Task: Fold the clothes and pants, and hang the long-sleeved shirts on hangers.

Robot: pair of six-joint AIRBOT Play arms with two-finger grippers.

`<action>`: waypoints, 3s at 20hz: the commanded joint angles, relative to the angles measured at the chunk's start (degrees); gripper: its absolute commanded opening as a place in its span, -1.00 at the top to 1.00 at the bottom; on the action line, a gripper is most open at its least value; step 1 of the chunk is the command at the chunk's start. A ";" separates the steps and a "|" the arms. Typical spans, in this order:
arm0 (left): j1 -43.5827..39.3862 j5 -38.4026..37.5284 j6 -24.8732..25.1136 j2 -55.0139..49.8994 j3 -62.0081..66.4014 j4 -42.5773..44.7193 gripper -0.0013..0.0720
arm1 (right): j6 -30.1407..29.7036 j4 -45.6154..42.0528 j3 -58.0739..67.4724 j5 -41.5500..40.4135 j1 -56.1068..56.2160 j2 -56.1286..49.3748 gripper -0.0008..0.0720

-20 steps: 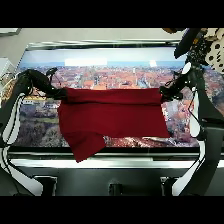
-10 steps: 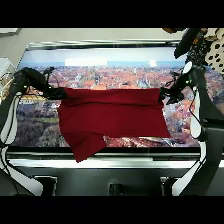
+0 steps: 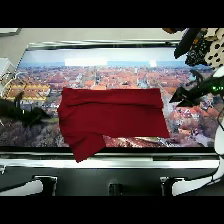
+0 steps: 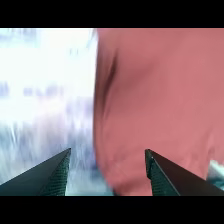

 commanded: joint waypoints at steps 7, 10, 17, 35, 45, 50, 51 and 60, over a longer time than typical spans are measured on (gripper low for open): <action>2.01 -5.55 1.92 17.46 -32.61 -10.23 -0.49 | -3.74 5.53 -24.17 -7.30 -1.36 12.96 -0.44; 1.31 -5.79 2.27 17.46 -34.86 -12.28 -0.49 | -3.74 5.88 -24.22 -7.30 -1.36 14.53 -0.43; -8.61 -11.02 1.95 17.22 -35.10 -14.51 -0.49 | -3.69 6.60 -24.22 -6.93 -1.36 16.70 -0.43; -17.25 -17.77 -1.40 17.22 -35.12 -14.75 0.92 | -4.72 8.13 -24.17 -5.51 -11.23 19.02 -0.43; -17.25 -15.78 -1.40 17.22 -35.12 -14.64 0.92 | -10.03 4.35 -39.89 -12.57 -14.99 13.81 -0.43; -17.25 -15.78 -1.42 17.22 -35.12 -14.64 0.92 | -13.03 5.35 -43.52 -17.25 -14.99 13.77 -0.43; -17.25 -15.80 -1.42 17.22 -35.12 -14.64 0.92 | -13.66 6.38 -43.98 -17.66 -14.99 13.77 -0.43; -17.22 -15.85 -1.40 17.22 -35.12 -14.64 0.92 | -16.76 12.24 -50.10 -20.81 -12.22 13.77 -0.23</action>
